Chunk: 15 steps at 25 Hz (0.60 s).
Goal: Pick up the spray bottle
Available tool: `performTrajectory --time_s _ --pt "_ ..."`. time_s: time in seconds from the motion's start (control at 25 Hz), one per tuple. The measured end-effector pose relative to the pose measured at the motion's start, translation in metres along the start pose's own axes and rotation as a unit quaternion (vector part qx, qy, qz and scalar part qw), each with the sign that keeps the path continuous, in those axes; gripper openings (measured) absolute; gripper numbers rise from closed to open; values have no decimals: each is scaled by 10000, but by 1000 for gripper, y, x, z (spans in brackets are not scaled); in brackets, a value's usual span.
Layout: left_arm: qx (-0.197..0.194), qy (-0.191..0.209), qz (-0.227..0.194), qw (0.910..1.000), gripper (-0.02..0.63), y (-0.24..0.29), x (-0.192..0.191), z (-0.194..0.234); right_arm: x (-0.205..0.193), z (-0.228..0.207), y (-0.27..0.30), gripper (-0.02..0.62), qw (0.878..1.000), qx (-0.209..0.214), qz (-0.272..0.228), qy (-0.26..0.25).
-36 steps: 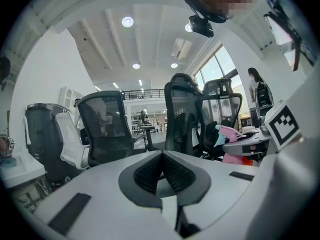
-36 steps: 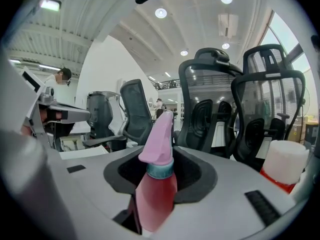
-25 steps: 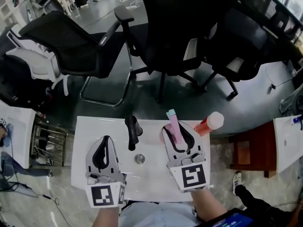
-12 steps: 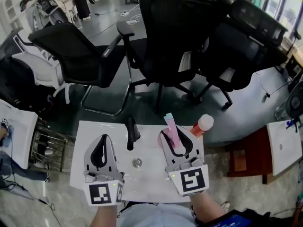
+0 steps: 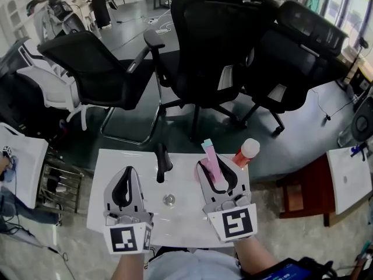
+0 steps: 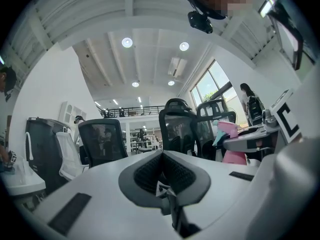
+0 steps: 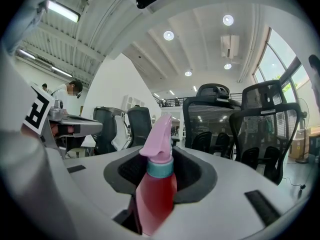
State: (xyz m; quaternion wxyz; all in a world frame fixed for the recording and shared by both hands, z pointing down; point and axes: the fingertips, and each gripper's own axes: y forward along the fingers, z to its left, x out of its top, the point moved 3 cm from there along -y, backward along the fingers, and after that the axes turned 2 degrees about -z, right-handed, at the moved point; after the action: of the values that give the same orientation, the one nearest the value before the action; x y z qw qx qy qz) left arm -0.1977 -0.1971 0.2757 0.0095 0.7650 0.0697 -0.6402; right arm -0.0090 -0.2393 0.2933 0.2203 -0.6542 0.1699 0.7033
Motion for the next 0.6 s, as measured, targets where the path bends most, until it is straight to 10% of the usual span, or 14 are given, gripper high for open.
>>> performTrajectory --time_s 0.6 --pt "-98 66 -40 9999 15 2 0 -7 -2 -3 -2 155 10000 -60 -27 -23"
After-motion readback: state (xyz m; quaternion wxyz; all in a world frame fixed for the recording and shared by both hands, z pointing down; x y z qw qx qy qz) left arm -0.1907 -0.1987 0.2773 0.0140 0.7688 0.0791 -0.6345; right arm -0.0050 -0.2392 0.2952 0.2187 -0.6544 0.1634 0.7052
